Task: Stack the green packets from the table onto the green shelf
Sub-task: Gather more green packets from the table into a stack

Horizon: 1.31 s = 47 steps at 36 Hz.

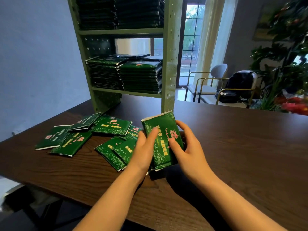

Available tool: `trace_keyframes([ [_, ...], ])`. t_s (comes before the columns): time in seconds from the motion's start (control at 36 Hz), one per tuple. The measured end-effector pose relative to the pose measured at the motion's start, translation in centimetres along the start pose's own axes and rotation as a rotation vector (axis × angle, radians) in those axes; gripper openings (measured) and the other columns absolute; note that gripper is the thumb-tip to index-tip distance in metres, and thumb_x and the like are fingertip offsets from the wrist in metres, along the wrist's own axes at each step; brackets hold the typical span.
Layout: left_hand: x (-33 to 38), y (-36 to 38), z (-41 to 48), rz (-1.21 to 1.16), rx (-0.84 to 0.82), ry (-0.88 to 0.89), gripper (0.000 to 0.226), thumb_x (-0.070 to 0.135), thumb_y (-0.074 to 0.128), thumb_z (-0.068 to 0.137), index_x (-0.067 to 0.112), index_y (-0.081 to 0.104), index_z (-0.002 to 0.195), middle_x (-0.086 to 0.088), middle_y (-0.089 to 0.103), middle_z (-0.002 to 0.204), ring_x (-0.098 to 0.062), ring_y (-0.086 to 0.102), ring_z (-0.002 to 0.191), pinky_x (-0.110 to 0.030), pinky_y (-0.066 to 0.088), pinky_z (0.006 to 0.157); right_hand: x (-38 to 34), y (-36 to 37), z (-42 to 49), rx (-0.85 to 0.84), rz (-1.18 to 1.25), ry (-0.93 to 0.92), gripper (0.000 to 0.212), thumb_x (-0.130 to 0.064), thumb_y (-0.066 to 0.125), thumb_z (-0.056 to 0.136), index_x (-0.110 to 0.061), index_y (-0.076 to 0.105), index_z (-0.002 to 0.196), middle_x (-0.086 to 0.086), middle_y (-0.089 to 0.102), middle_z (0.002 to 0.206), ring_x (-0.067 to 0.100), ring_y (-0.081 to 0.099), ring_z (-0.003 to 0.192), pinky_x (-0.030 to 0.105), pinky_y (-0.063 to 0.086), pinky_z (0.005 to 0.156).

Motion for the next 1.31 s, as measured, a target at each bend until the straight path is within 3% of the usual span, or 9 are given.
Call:
trace_keyframes([
  [0.06, -0.3, -0.1, 0.2, 0.100, -0.029, 0.070, 0.019, 0.022, 0.058, 0.096, 0.021, 0.053, 0.114, -0.004, 0.069, 0.114, -0.015, 0.068, 0.101, -0.036, 0.054, 0.088, 0.1, 0.2, -0.1, -0.001, -0.013, -0.007, 0.046, -0.011, 0.055, 0.094, -0.022, 0.044, 0.137, -0.003, 0.062, 0.116, 0.004, 0.061, 0.102, 0.027, 0.052, 0.089],
  [0.19, -0.1, -0.1, -0.1, 0.129, 0.001, 0.124, 0.026, 0.015, 0.059, 0.094, 0.018, 0.052, 0.119, -0.001, 0.070, 0.111, -0.011, 0.069, 0.096, -0.022, 0.055, 0.074, 0.2, 0.3, 0.2, -0.022, -0.016, -0.030, 0.040, -0.018, 0.053, 0.096, -0.026, 0.047, 0.135, -0.008, 0.061, 0.120, 0.005, 0.060, 0.106, 0.032, 0.051, 0.091],
  [0.36, 1.4, -1.5, 0.1, -0.003, 0.112, 0.076, 0.030, 0.022, 0.065, 0.090, 0.015, 0.058, 0.118, -0.008, 0.070, 0.112, -0.026, 0.068, 0.102, -0.047, 0.054, 0.091, 0.3, -0.7, 1.1, 0.025, -0.019, -0.033, 0.024, -0.023, 0.041, 0.100, -0.032, 0.053, 0.119, -0.005, 0.058, 0.110, 0.006, 0.056, 0.101, 0.014, 0.045, 0.081],
  [0.58, 4.3, -9.0, 0.9, -0.107, 0.303, -0.019, 0.058, 0.036, 0.072, 0.079, 0.009, 0.054, 0.128, -0.015, 0.066, 0.119, -0.033, 0.065, 0.106, -0.052, 0.050, 0.096, -0.4, 0.9, 2.7, -0.351, -0.344, 0.073, 0.026, -0.015, 0.053, 0.095, -0.025, 0.056, 0.119, -0.002, 0.062, 0.106, 0.014, 0.058, 0.100, 0.022, 0.045, 0.085],
  [0.83, 4.0, -14.9, 1.2, -0.249, 0.309, -0.124, 0.029, 0.034, 0.054, 0.095, 0.011, 0.065, 0.108, -0.009, 0.073, 0.082, -0.024, 0.070, 0.067, -0.035, 0.059, 0.056, -1.5, 5.8, 2.5, -0.622, -0.849, 0.158, 0.051, -0.038, 0.063, 0.087, -0.016, 0.046, 0.130, 0.007, 0.055, 0.127, 0.027, 0.051, 0.114, 0.034, 0.044, 0.094],
  [0.97, 3.3, -15.9, 1.0, -0.364, 0.266, -0.133, 0.030, 0.040, 0.047, 0.098, 0.016, 0.066, 0.095, -0.004, 0.073, 0.070, -0.020, 0.069, 0.063, -0.032, 0.058, 0.058, -2.0, 6.3, 2.9, -0.619, -0.793, 0.240, 0.055, -0.027, 0.067, 0.086, -0.008, 0.044, 0.131, 0.011, 0.055, 0.126, 0.025, 0.053, 0.112, 0.035, 0.045, 0.095],
  [1.14, 3.3, -15.9, 1.1, -0.421, 0.231, -0.099, 0.031, 0.040, 0.047, 0.098, 0.016, 0.066, 0.098, -0.005, 0.073, 0.073, -0.021, 0.067, 0.070, -0.034, 0.055, 0.065, -1.7, 4.8, 5.0, -0.536, -0.680, 0.244, 0.010, -0.013, 0.060, 0.088, -0.010, 0.068, 0.083, -0.004, 0.060, 0.073, 0.005, 0.051, 0.064, 0.011, 0.038, 0.056],
  [1.25, 3.2, -16.1, 1.1, -0.473, 0.245, -0.109, 0.030, 0.040, 0.049, 0.097, 0.015, 0.067, 0.095, -0.006, 0.074, 0.073, -0.021, 0.067, 0.068, -0.037, 0.052, 0.071, -1.6, 5.0, 4.7, -0.637, -0.531, 0.365, 0.032, -0.030, 0.067, 0.087, -0.007, 0.063, 0.109, 0.000, 0.063, 0.097, 0.010, 0.059, 0.086, 0.021, 0.046, 0.080],
  [1.31, 3.2, -16.2, 1.1, -0.498, 0.247, -0.111, 0.030, 0.039, 0.049, 0.097, 0.015, 0.067, 0.092, -0.006, 0.073, 0.071, -0.020, 0.068, 0.063, -0.038, 0.051, 0.073, -1.5, 5.8, 3.9, -0.688, -0.601, 0.378, 0.046, -0.033, 0.071, 0.083, -0.014, 0.054, 0.122, -0.010, 0.057, 0.095, 0.007, 0.057, 0.085, 0.016, 0.044, 0.075],
])
Point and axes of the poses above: each hand's wrist, its own z-axis towards the middle knuckle, its own y-axis out of the palm, x = y × z, the point moved 4 cm from there along z, towards the middle knuckle
